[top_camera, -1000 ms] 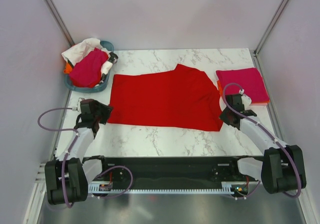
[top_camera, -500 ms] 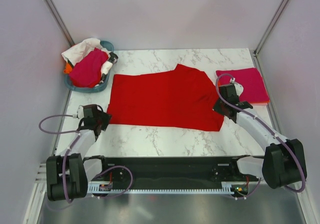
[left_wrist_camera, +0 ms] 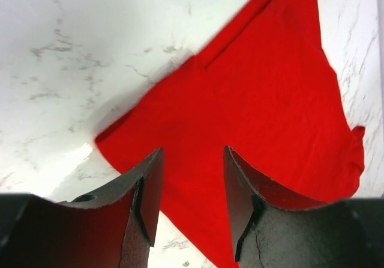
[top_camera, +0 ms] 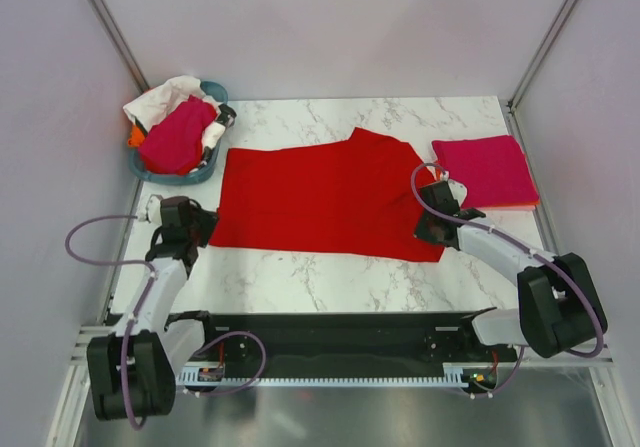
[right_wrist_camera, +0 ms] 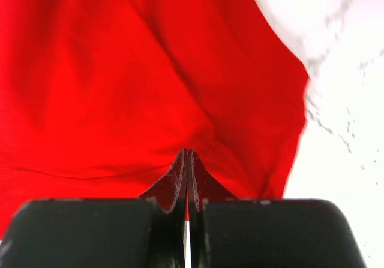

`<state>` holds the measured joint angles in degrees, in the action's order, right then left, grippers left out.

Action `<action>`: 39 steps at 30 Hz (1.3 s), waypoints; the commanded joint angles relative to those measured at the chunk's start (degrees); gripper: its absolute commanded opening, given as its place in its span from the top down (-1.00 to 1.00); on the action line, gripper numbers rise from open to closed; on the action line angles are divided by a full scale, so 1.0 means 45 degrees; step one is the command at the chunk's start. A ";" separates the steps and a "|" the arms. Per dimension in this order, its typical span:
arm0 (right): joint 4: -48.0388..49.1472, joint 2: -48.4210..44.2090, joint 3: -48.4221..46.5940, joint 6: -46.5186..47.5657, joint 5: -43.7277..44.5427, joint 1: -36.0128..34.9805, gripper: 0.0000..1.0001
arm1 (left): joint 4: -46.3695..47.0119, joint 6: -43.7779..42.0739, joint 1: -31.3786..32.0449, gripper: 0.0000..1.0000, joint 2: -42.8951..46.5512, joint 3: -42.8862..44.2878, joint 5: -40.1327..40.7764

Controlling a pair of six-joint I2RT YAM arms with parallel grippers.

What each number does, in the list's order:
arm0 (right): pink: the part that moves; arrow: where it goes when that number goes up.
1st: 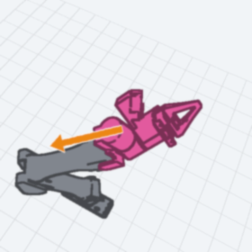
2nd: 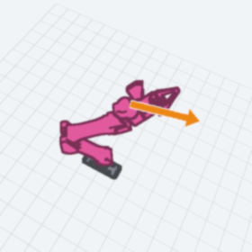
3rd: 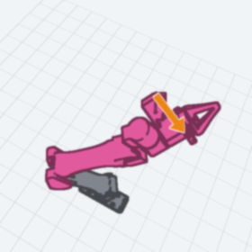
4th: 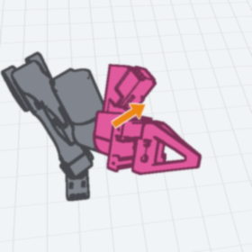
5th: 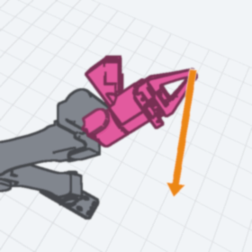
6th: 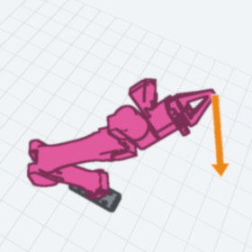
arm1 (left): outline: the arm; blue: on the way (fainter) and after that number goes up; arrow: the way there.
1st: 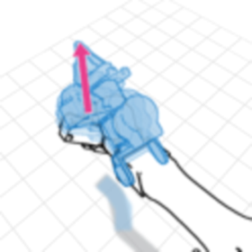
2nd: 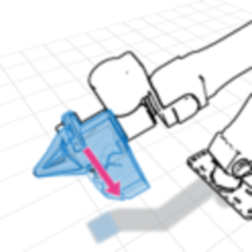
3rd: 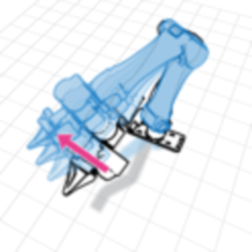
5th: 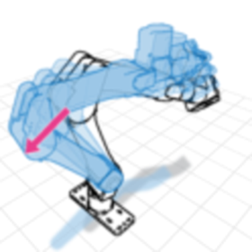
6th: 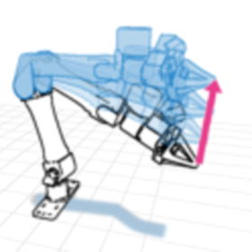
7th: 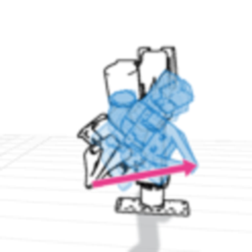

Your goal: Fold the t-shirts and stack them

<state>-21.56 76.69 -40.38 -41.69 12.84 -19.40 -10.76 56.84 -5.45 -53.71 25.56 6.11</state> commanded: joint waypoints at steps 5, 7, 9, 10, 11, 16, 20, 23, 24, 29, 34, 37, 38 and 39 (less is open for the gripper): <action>0.0572 0.0907 0.1453 -0.0676 0.0389 -0.0025 1.00 | 0.0106 -0.0385 0.1854 -0.02 -0.2144 0.1779 0.0126; 0.0768 0.0869 0.1571 -0.0774 0.0427 -0.0006 1.00 | 0.0243 -0.0462 0.2674 -0.03 -0.2476 0.2362 0.0205; 0.0749 0.0500 0.1532 -0.0735 0.0642 -0.0025 1.00 | 0.0478 -0.0930 0.3358 -0.03 -0.3139 0.2872 -0.0202; 0.0729 0.0324 0.1416 -0.0658 0.0681 -0.0006 1.00 | 0.0536 -0.1067 0.3534 -0.03 -0.3354 0.3435 -0.0457; 0.0690 -0.0045 0.1357 -0.0580 0.0798 -0.0025 1.00 | 0.0691 -0.1494 0.3691 -0.03 -0.3879 0.3692 -0.0788; 0.0417 -0.1043 0.0888 0.0084 0.0857 -0.0006 0.78 | 0.0771 -0.1655 0.4278 -0.04 -0.4646 0.4535 -0.1085; 0.0221 -0.2504 0.1277 -0.0167 0.0878 -0.0006 0.44 | 0.0790 -0.1051 0.4278 -0.08 -0.3419 0.3463 0.0358; 0.0357 -0.3870 0.2057 -0.0848 0.0429 -0.0083 0.36 | 0.0752 -0.0796 0.4240 -0.11 -0.1993 0.2467 0.1336; 0.0397 -0.4206 0.2291 -0.1104 0.0350 -0.0200 0.33 | 0.0693 -0.0718 0.4259 -0.12 -0.1680 0.2039 0.1647; 0.0145 -0.5768 0.4145 -0.3462 0.0018 -0.0707 0.25 | 0.0284 -0.0073 0.4239 -0.12 0.0449 0.0768 0.2079; -0.0169 -0.7059 0.5084 -0.5242 0.0291 -0.1236 0.25 | -0.0205 0.0259 0.4239 -0.12 0.1759 0.0004 0.2548; -0.0306 -0.7529 0.5379 -0.5910 0.0486 -0.1412 0.17 | -0.0536 0.0531 0.4239 -0.13 0.2209 -0.0309 0.3036; -0.0325 -0.7529 0.5438 -0.6046 0.0564 -0.1412 0.17 | -0.0634 0.0611 0.4220 -0.13 0.2268 -0.0348 0.3134; -0.0345 -0.7471 0.5496 -0.6222 0.0796 -0.1412 0.17 | -0.0693 0.0669 0.4220 -0.13 0.2268 -0.0406 0.3270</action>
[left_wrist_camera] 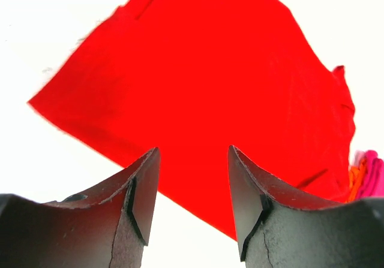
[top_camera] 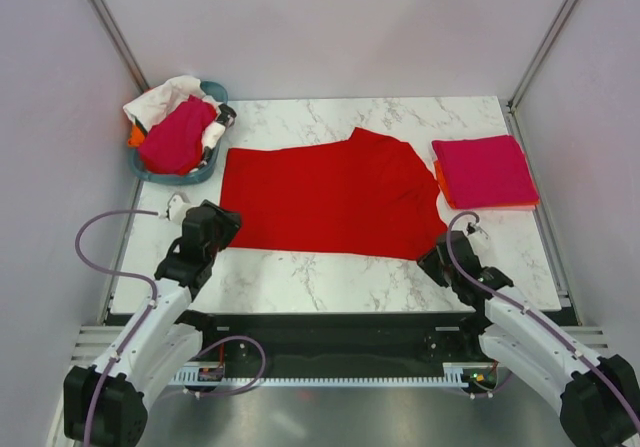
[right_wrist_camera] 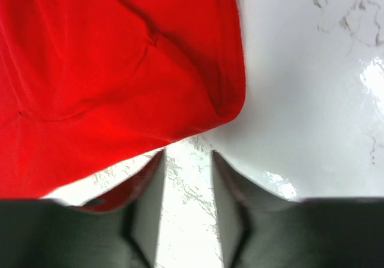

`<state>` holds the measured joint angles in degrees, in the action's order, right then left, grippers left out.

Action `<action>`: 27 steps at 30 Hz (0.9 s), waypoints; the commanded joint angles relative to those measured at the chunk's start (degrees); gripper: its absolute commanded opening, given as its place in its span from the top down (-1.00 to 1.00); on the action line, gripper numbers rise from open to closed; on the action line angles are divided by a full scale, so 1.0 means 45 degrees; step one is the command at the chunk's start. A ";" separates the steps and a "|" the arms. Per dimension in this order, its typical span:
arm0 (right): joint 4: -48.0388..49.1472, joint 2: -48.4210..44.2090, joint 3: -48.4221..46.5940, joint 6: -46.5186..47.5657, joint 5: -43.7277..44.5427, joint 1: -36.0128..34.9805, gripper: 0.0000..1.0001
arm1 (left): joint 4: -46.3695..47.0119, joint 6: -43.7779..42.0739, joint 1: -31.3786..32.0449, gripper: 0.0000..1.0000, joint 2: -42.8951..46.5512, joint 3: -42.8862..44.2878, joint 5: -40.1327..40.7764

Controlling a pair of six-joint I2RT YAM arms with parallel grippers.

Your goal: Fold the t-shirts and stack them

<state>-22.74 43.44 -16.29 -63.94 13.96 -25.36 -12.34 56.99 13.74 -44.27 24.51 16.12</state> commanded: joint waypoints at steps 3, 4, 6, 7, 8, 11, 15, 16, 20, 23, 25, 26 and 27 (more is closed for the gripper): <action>0.0111 0.0287 0.0281 -0.1806 0.1134 -0.0086 -0.11 | -0.0442 0.0792 -0.0045 -0.13 0.0112 -0.0232 0.1125; 0.0248 0.0423 0.0300 -0.1845 0.1272 -0.0067 -0.18 | -0.0442 0.0792 -0.0045 -0.13 0.0073 -0.0213 0.1144; 0.0405 0.0814 0.0184 -0.1982 0.1585 -0.0086 -0.16 | -0.0481 0.0792 -0.0026 -0.13 0.0014 -0.0213 0.1184; 0.0444 0.1028 0.0145 -0.1982 0.1896 -0.0086 -0.12 | -0.0481 0.0734 -0.0045 -0.13 -0.0025 -0.0194 0.1222; 0.0406 0.1088 0.0106 -0.2059 0.2034 -0.0086 -0.10 | -0.0481 0.0714 -0.0064 -0.14 -0.0025 -0.0174 0.1300; 0.0444 0.1167 0.0144 -0.2487 0.2562 -0.0086 -0.03 | -0.0617 0.0655 -0.0064 -0.15 -0.0025 -0.0154 0.1612; 0.0522 0.1284 0.0340 -0.2919 0.3323 -0.0086 -0.01 | -0.0676 0.0675 -0.0143 -0.15 -0.0045 -0.0212 0.1749; 0.0561 0.1381 0.0340 -0.2958 0.3441 -0.0086 -0.01 | -0.0657 0.0694 -0.0181 -0.15 -0.0103 -0.0213 0.1769; 0.1087 0.1693 0.0340 -0.2959 0.3677 -0.0047 0.29 | -0.0676 0.0753 -0.0182 -0.15 -0.0336 -0.0271 0.1789; 0.1264 0.1948 0.0164 -0.2861 0.3482 -0.0066 0.74 | -0.0657 0.0967 -0.0182 -0.15 -0.0590 -0.0369 0.1808; 0.1265 0.1968 0.0028 -0.2842 0.3500 -0.0066 1.00 | -0.0657 0.1299 -0.0240 -0.15 -0.0767 -0.0447 0.1828; 0.1265 0.1929 -0.0011 -0.2803 0.3539 -0.0047 1.00 | -0.0676 0.1455 -0.0260 -0.17 -0.0961 -0.0544 0.1867; 0.1265 0.1890 -0.0089 -0.2725 0.3617 -0.0047 1.00 | -0.0676 0.1746 -0.0318 -0.20 -0.1059 -0.0584 0.1867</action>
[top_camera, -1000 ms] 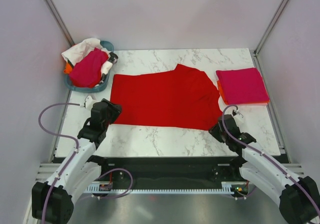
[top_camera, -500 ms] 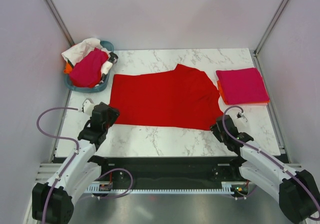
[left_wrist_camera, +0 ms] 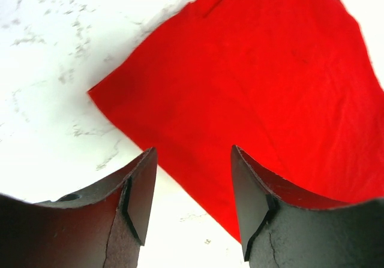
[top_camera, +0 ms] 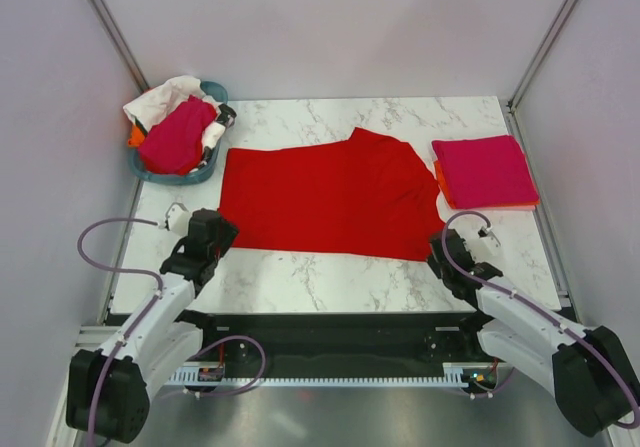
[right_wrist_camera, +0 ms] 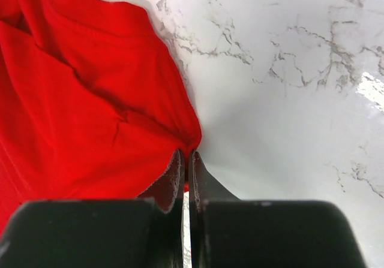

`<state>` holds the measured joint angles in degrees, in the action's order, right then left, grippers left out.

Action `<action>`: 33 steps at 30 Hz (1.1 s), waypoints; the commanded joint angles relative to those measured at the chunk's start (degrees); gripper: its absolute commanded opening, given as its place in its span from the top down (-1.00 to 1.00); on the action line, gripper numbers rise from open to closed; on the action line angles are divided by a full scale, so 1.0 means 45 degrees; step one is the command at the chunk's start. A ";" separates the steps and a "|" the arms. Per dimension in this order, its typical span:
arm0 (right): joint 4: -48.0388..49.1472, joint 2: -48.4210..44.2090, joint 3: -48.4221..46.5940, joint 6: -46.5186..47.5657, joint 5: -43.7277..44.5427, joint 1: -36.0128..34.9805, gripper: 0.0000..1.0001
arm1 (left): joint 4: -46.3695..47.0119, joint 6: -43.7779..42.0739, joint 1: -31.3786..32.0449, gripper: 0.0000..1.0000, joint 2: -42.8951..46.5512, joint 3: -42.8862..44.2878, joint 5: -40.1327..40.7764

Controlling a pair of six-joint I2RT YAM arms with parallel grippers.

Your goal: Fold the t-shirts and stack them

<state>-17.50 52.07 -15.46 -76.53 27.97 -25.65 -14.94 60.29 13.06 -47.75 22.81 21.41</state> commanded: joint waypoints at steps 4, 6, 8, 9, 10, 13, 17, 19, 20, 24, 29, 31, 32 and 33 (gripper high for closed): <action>0.0080 -0.0672 -0.0431 0.0424 0.0933 0.0016 1.00 | -0.0079 0.1386 -0.0654 -0.19 -0.0814 -0.0322 0.0517; 0.0080 -0.0887 -0.0509 0.0659 0.1070 0.0094 1.00 | 0.0038 0.1406 -0.0870 -0.16 -0.1029 -0.0361 0.0244; 0.0060 -0.1103 -0.0529 0.0834 0.1148 0.0114 1.00 | 0.0408 0.1406 -0.1221 -0.11 -0.1361 -0.0497 -0.0204; 0.0060 -0.1181 -0.0548 0.0835 0.1149 0.0114 1.00 | 0.0584 0.1426 -0.1338 -0.08 -0.1478 -0.0556 -0.0342; 0.0060 -0.1259 -0.0529 0.0855 0.1110 0.0133 1.00 | 0.0933 0.1465 -0.1552 0.01 -0.1692 -0.0615 -0.0440; 0.0060 -0.1279 -0.0411 0.0699 0.0973 0.0114 1.00 | 0.1326 0.1816 -0.1613 0.10 -0.1967 -0.0868 -0.0500; 0.0060 -0.1104 -0.0392 0.0621 0.0836 0.0114 1.00 | 0.1542 0.2187 -0.1613 0.03 -0.2376 -0.0987 -0.0558; 0.0060 -0.0987 -0.0411 0.0640 0.0797 0.0133 1.00 | 0.1523 0.2363 -0.1613 -0.05 -0.2553 -0.0986 -0.0539; 0.0060 -0.0986 -0.0411 0.0640 0.0816 0.0114 1.00 | 0.1504 0.2460 -0.1613 -0.06 -0.2728 -0.0986 -0.0423; 0.0060 -0.0908 -0.0411 0.0543 0.0778 0.0114 1.00 | 0.1853 0.2695 -0.1613 0.00 -0.3412 -0.0928 -0.0363; 0.0040 -0.0986 -0.0431 0.0464 0.0758 0.0114 1.00 | 0.1933 0.2890 -0.1613 0.47 -0.3901 -0.0771 -0.0500; 0.0040 -0.1025 -0.0431 0.0445 0.0758 0.0114 1.00 | 0.2089 0.2891 -0.1613 0.62 -0.3940 -0.0849 -0.0422; 0.0060 -0.1044 -0.0431 0.0425 0.0777 0.0114 1.00 | 0.2089 0.2852 -0.1613 0.66 -0.3940 -0.0869 -0.0383; 0.0041 -0.1045 -0.0450 0.0444 0.0797 0.0133 1.00 | 0.2089 0.2774 -0.1613 0.76 -0.3805 -0.0888 -0.0363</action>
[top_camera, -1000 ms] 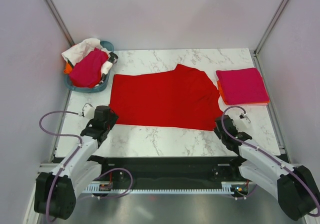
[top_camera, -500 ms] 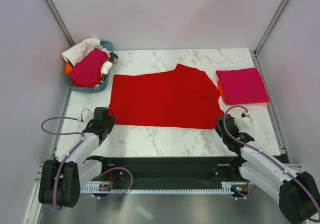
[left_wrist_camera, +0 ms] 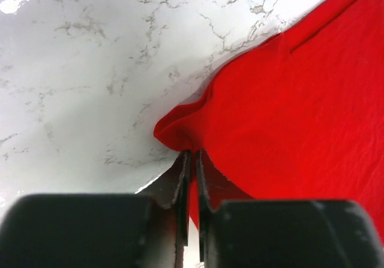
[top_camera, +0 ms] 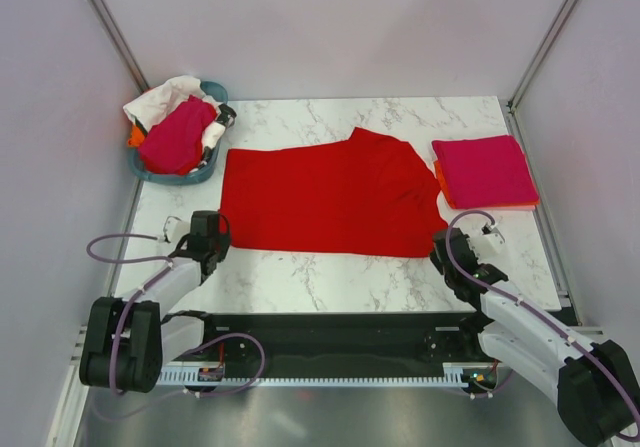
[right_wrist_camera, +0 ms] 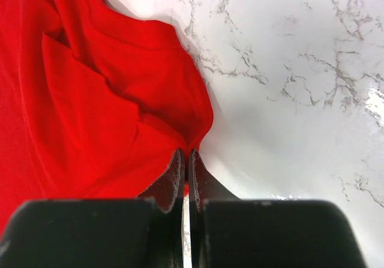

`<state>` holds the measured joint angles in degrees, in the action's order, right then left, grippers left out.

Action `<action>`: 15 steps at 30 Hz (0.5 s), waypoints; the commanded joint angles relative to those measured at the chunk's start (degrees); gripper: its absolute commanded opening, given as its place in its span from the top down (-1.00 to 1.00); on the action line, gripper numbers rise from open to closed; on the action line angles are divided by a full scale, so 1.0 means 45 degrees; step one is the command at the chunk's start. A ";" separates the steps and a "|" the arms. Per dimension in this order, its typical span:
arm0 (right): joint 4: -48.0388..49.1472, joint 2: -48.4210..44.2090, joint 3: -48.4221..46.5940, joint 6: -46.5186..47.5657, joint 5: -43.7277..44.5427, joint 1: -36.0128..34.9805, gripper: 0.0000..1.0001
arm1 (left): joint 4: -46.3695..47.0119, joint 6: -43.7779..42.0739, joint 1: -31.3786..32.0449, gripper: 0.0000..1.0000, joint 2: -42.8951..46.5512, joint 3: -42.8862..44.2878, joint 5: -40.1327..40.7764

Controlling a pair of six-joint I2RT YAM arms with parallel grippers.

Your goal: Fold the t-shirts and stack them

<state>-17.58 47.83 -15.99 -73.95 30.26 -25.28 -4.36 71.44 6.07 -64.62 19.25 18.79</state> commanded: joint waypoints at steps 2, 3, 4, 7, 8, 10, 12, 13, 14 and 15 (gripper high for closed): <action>0.0041 -0.0102 -0.0372 -0.0070 0.0306 0.0051 1.00 | -0.0319 -0.0014 -0.0059 0.95 0.0121 -0.0097 0.0239; 0.0021 -0.0102 -0.0411 -0.0031 0.0307 0.0031 1.00 | -0.0417 -0.0035 -0.0059 0.95 0.0257 -0.0097 0.0259; -0.0018 -0.0102 -0.0470 0.0066 0.0345 0.0031 1.00 | -0.0495 -0.0036 -0.0059 0.95 0.0587 -0.0155 0.0356; -0.0154 -0.0102 -0.0840 0.0105 0.0501 0.0031 1.00 | -0.1215 0.0081 -0.0059 0.95 0.1309 -0.0156 0.0454; -0.0174 -0.0102 -0.0919 0.0106 0.0502 0.0031 1.00 | -0.1334 0.0101 -0.0059 0.95 0.1448 -0.0136 0.0454; -0.0213 -0.0122 -0.1114 0.0086 0.0560 0.0031 1.00 | -0.1647 0.0140 -0.0059 0.95 0.1780 0.0019 0.0415; -0.0214 -0.0122 -0.1465 0.0048 0.0754 0.0031 1.00 | -0.1863 0.0140 -0.0059 0.95 0.2074 0.0176 0.0376; -0.0214 -0.0083 -0.1602 0.0067 0.0852 0.0051 1.00 | -0.1863 0.0063 -0.0059 0.95 0.2133 0.0428 0.0318; -0.0214 -0.0025 -0.1990 0.0067 0.0950 0.0031 1.00 | -0.1902 -0.0093 -0.0078 0.96 0.2114 0.0643 0.0240; -0.0233 0.0111 -0.2265 0.0105 0.1164 0.0031 1.00 | -0.2115 -0.0113 -0.0078 0.95 0.2075 0.0897 0.0220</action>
<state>-18.90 47.88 -21.26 -73.80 31.53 -25.28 -11.29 71.40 6.07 -55.81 19.40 18.76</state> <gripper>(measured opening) 0.019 0.034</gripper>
